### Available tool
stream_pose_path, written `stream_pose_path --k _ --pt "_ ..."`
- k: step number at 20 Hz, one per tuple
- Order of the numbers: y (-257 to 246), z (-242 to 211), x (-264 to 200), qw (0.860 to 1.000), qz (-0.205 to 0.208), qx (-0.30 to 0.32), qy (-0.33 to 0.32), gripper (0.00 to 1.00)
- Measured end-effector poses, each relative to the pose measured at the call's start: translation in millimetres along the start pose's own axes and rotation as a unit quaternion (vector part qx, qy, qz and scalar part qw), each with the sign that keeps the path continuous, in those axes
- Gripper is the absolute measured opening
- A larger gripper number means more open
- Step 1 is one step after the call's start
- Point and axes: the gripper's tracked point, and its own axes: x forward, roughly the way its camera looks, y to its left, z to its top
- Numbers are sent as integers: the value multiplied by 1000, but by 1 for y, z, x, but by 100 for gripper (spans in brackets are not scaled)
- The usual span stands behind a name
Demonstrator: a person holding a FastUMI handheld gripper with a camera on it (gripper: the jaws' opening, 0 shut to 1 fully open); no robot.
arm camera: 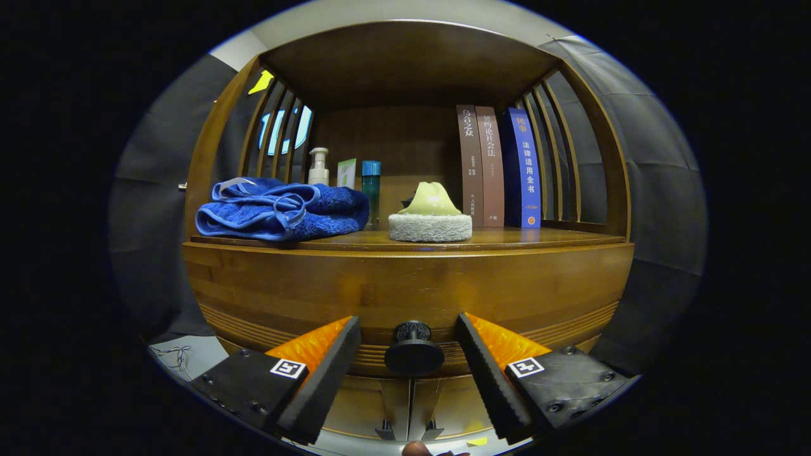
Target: Pull open the drawer, take out the items inside it, and place them on the countertop above the cabinet.
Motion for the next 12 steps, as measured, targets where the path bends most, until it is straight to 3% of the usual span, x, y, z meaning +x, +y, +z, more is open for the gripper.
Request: stream_pose_path --k 12 --pt "-6 13 -16 1000 -6 7 -3 100"
